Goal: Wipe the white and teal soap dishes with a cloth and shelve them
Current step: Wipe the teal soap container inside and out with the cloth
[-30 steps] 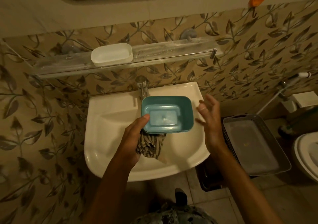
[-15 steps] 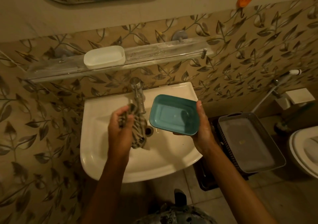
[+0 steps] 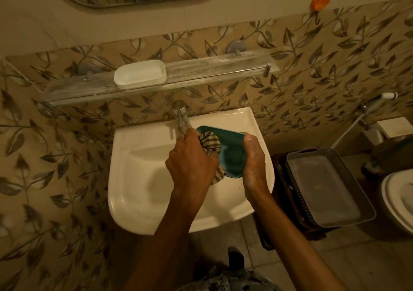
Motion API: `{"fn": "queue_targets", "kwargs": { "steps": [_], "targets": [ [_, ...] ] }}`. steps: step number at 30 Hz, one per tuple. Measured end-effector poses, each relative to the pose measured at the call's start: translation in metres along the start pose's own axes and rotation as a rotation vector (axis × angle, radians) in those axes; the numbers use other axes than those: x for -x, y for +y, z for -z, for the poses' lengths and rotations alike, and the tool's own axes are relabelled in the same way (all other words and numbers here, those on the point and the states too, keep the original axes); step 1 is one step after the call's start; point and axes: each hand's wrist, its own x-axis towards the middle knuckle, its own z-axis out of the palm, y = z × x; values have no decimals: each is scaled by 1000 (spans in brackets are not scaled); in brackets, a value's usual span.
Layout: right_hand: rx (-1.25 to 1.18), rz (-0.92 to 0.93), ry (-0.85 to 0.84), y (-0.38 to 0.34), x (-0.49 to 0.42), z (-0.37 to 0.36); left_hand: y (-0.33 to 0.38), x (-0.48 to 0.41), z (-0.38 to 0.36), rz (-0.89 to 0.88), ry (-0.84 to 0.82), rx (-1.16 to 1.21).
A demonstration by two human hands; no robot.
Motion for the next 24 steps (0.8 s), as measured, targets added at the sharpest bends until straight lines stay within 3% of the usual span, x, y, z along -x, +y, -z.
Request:
{"fn": "queue_targets", "kwargs": {
  "steps": [4, 9, 13, 18, 21, 24],
  "targets": [
    [-39, 35, 33, 4, 1, -1, 10, -3, -13, -11, -34, -89],
    [4, 6, -80, 1, -4, 1, 24, -6, -22, 70, -119, 79],
    [-19, -23, -161, -2, -18, 7, 31, 4, -25, -158, -288, 264],
    [-41, -93, -146, 4, -19, 13, 26, -2, -27, -296, -409, 217],
    [8, -111, -133, 9, -16, 13, 21, -5, -29, -332, -357, 118],
    [52, -55, -111, 7, -15, 16, 15, -7, -31, -293, -151, 0]
  ]
}}
